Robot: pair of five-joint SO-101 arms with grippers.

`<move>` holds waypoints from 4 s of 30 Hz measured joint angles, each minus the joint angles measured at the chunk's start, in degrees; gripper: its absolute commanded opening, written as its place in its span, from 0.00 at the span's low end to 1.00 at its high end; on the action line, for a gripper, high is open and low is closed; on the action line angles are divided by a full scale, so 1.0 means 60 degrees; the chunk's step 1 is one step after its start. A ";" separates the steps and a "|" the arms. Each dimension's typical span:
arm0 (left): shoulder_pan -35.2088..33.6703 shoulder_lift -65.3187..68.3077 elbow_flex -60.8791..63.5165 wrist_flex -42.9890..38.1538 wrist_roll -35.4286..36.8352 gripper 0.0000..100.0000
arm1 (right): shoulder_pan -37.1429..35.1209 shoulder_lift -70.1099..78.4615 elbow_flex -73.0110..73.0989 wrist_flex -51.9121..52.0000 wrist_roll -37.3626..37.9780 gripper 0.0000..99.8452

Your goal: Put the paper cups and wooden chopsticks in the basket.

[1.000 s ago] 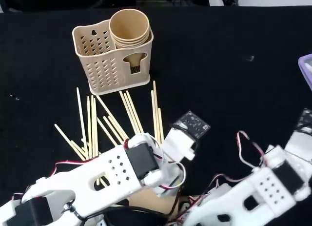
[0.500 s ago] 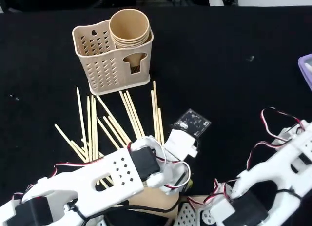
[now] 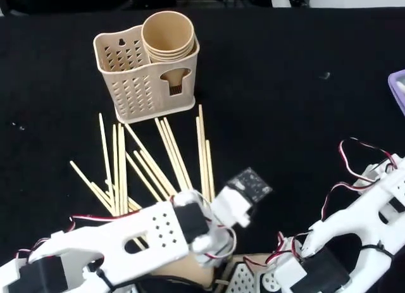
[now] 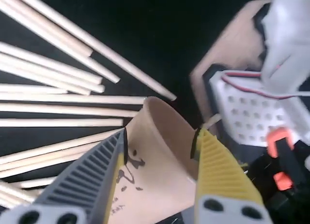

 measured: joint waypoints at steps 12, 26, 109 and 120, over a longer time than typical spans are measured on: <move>-0.0908 -0.0015 -0.0366 0.1377 -0.0821 0.03 | -0.0059 0.0000 0.0000 0.0000 0.0000 0.18; -0.3473 -0.0044 -0.6432 0.4278 -0.2300 0.03 | -0.2256 0.0000 0.0000 0.0000 -0.0454 0.18; -1.3568 -0.3077 -0.0894 -0.1846 -0.0747 0.16 | -1.0989 -0.4718 0.4366 -0.1216 -0.0147 0.18; -1.4242 -0.5011 0.3092 -0.3473 -0.1026 0.16 | -1.1941 -0.1949 0.2989 -0.1700 -0.0791 0.18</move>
